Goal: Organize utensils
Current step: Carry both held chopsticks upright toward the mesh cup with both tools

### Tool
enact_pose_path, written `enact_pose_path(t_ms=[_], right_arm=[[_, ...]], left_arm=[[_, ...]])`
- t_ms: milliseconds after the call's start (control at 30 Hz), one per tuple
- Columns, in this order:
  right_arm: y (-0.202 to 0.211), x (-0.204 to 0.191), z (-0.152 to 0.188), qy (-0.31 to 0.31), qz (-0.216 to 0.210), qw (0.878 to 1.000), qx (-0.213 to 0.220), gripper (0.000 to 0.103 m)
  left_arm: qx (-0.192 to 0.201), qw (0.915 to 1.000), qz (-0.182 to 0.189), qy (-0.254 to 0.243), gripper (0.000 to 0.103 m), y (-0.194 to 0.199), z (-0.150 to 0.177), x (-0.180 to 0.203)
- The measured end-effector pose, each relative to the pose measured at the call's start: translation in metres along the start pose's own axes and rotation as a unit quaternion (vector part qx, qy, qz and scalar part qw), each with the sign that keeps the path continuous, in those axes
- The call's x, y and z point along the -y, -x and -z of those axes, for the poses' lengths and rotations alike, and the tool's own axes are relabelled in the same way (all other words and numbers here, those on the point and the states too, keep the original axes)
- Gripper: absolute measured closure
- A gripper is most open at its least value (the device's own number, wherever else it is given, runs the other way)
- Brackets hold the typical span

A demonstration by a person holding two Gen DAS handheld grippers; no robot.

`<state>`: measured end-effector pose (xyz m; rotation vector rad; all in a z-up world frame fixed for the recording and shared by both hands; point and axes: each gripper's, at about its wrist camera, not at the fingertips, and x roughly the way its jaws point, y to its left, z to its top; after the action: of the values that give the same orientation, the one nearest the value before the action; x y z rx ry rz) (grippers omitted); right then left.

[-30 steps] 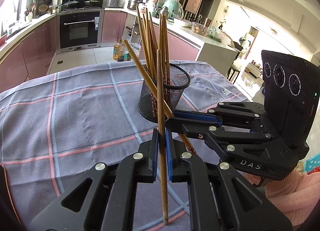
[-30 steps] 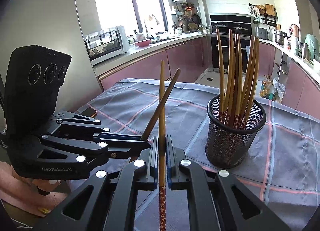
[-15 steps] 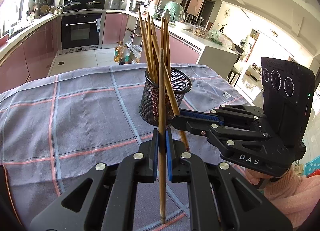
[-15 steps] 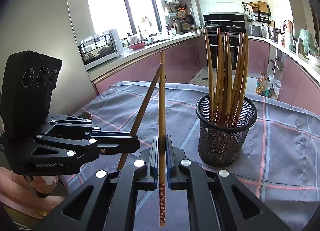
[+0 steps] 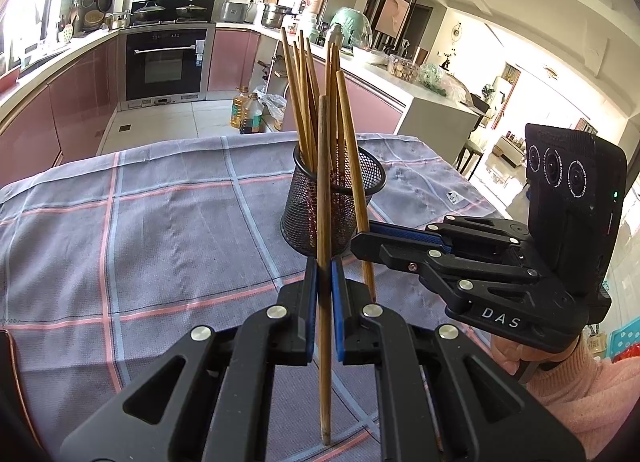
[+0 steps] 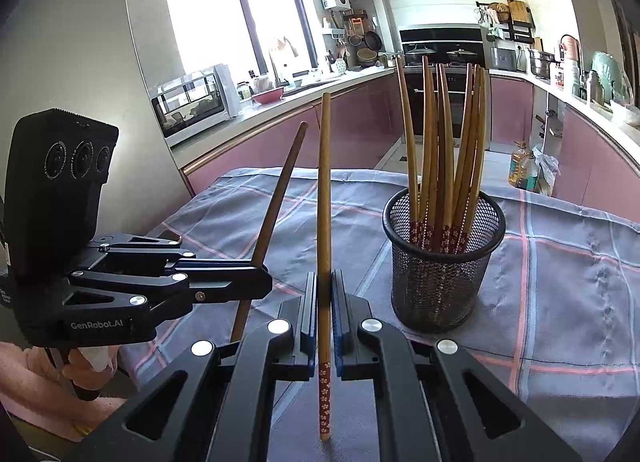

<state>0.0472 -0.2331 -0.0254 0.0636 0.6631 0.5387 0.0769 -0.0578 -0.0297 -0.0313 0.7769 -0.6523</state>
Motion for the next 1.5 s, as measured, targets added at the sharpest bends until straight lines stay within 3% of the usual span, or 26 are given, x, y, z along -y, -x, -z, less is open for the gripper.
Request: enact_pose_path(t_ms=[1500], right_arm=[[0.017,0.010,-0.005,-0.008,0.009,1.000,0.025,0.097]], left_arm=[[0.019,0.9998,-0.010,-0.006,0.095,0.001,-0.013,0.006]])
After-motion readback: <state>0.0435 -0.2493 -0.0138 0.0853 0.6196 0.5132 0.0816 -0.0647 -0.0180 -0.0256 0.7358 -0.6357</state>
